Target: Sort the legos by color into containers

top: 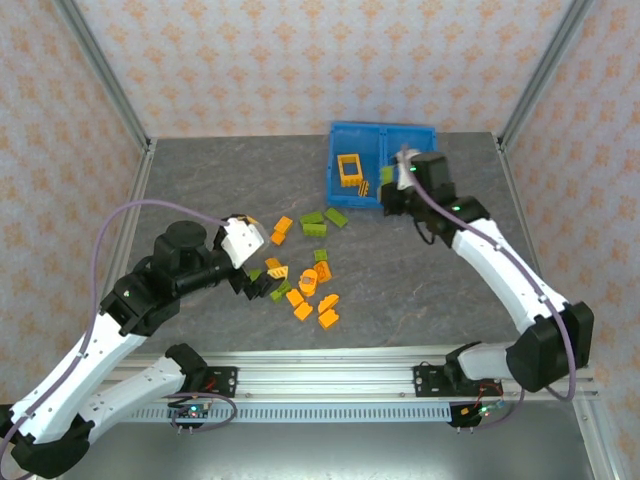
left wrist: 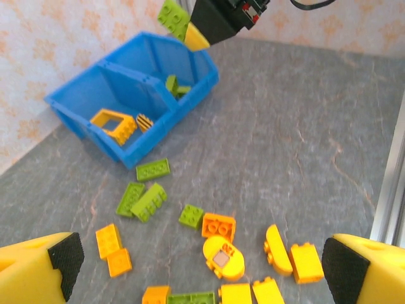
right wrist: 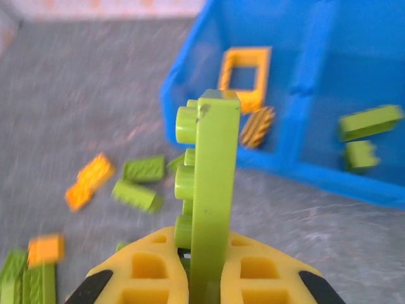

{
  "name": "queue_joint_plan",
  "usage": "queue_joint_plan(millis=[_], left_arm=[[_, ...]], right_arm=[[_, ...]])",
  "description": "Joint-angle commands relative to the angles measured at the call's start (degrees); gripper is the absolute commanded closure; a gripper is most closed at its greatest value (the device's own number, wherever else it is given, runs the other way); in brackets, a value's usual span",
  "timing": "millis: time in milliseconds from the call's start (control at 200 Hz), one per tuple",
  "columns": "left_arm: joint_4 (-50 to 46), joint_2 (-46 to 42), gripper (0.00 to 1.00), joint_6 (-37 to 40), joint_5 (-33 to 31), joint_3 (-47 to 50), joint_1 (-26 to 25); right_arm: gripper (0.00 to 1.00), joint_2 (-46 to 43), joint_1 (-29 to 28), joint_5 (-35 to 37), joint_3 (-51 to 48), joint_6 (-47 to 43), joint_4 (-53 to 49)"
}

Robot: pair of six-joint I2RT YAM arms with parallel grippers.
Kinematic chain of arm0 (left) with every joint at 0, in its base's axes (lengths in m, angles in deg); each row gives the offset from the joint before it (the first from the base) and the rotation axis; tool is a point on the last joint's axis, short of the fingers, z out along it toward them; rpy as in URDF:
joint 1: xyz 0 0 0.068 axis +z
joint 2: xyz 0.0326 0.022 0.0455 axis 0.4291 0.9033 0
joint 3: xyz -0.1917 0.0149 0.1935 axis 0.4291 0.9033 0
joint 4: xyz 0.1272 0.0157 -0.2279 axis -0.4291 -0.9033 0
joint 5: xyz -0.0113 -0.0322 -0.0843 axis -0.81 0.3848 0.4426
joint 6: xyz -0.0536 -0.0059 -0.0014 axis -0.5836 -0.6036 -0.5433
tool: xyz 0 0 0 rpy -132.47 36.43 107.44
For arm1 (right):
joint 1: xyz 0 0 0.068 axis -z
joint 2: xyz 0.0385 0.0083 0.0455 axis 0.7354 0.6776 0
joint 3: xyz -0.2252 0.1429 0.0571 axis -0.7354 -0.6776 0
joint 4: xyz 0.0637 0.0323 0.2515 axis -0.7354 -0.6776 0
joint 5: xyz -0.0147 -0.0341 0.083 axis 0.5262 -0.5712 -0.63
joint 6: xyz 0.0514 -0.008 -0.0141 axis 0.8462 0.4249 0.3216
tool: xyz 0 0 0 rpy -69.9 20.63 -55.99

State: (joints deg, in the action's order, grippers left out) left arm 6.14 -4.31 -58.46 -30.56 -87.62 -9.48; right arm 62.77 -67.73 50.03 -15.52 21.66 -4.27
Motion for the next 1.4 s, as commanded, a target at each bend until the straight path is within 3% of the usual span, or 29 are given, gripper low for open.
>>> queue_joint_plan(millis=[0, 205, 500, 776, 961, 1121, 1261, 1331, 1391], left_arm=[[6.32, -1.17, 0.00, -4.78, 0.73, 1.01, -0.44], [9.91, -1.00, 0.00, -11.49, -1.80, 1.81, -0.51], [7.50, -0.66, 0.00, -16.89, -7.43, 1.09, -0.61], [6.16, 2.11, 0.00, -21.58, -10.15, 0.70, -0.70], [5.75, 7.95, 0.00, -28.17, -10.34, 0.15, -1.05], [3.85, 16.32, 0.00, -35.11, -13.11, -1.86, -3.76], [2.78, 22.96, 0.04, -37.63, -19.79, -2.66, -8.97], [1.51, 26.74, 0.10, -41.92, -22.10, -2.77, -10.22], [0.76, 30.04, 0.14, -46.03, -22.27, -2.38, -10.48]], right_arm=[[0.95, 0.82, 5.76, -1.62, -0.75, 7.68, 6.39], [0.91, 15.16, 12.03, -5.04, 8.72, 7.75, 0.57], [0.88, 34.05, 14.14, -3.25, 23.09, 7.86, -5.89], [0.65, 40.05, 14.10, -4.09, 31.15, 9.59, -8.87], [0.60, 33.52, 14.15, -3.43, 28.56, 11.06, -8.21], [0.54, 19.71, 11.85, -3.77, 15.63, 16.90, -6.75], [0.36, 2.72, 6.51, -1.27, 2.14, 20.58, -5.82], [0.21, -4.89, 3.86, -0.22, -3.25, 22.44, -5.72], [0.14, -9.93, 2.20, 0.17, -6.03, 24.53, -7.12]])
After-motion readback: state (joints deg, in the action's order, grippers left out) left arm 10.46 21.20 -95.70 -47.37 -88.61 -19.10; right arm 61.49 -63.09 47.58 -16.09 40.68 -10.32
